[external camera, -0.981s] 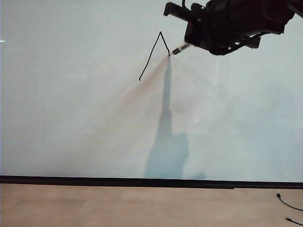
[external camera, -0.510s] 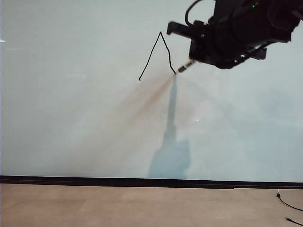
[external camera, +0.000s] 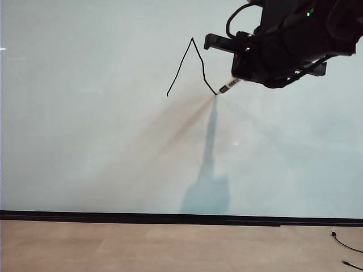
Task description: Pick up the pen on the shelf to the right of the whiteboard and write the letter A.
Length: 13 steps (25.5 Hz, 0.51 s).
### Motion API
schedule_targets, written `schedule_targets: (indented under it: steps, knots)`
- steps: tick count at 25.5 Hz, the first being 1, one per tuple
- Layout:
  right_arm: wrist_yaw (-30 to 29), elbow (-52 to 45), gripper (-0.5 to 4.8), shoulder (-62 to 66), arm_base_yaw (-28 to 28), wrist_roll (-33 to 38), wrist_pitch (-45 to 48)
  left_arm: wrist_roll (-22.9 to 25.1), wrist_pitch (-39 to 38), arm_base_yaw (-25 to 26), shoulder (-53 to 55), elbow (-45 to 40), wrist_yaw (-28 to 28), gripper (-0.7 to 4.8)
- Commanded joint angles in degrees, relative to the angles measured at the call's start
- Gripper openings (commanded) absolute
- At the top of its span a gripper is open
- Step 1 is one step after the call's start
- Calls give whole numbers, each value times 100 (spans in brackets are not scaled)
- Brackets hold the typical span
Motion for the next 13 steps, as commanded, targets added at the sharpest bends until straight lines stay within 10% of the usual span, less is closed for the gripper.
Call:
schedule_targets:
  steps: [1,13]
  knots:
    - [-39,26,-5,-308,525,-426,160,26,50,-2,2,13,2,-5]
    - [-621,1014,-5,-50,350,-1434,-859,24,50,0,2,13,2,-4]
